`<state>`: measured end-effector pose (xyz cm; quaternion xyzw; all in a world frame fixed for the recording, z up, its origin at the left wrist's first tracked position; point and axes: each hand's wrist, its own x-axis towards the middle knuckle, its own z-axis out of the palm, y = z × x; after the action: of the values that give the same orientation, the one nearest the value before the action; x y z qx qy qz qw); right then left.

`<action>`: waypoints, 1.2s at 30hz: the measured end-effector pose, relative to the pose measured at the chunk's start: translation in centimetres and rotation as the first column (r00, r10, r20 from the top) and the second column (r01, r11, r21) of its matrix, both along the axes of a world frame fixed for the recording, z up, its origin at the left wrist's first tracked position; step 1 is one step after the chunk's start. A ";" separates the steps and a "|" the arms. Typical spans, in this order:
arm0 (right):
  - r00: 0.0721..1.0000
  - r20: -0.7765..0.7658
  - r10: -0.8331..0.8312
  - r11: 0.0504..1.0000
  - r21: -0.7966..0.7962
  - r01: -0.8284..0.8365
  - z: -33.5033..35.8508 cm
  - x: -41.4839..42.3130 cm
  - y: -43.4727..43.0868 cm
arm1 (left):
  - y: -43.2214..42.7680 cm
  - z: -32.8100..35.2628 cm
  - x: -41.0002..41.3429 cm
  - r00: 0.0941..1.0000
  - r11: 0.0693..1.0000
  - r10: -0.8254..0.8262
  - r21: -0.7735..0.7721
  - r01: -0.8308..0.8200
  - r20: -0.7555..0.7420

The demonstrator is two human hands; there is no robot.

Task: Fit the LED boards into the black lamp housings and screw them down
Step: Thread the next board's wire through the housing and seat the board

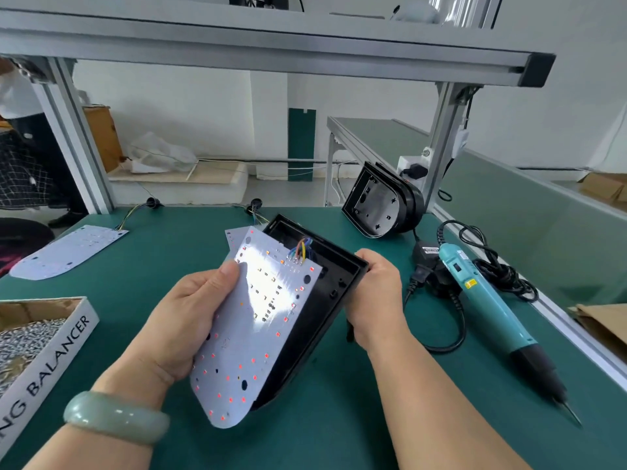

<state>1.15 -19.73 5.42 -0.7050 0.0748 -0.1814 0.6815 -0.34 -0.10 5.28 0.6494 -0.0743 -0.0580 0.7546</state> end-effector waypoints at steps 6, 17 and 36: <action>0.945 0.190 0.268 0.807 0.491 -0.328 0.3 0.1 -1.3 | -0.4 -0.2 -0.2 0.998 0.995 -0.069 0.071 0.067 0.015; 0.828 0.112 0.549 0.826 -0.222 -0.518 1.2 -0.3 -3.1 | -0.3 1.4 -0.6 0.854 0.874 0.029 0.402 -0.274 0.519; 0.929 -0.065 0.365 0.821 -0.447 -0.354 1.5 -0.1 -1.7 | -1.0 1.5 -0.9 0.754 0.839 -0.159 0.490 -0.237 0.637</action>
<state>1.07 -21.44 6.91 -0.8428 -0.1116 -0.0704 0.5218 -1.27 -1.09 6.75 0.8153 -0.2996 0.1708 0.4652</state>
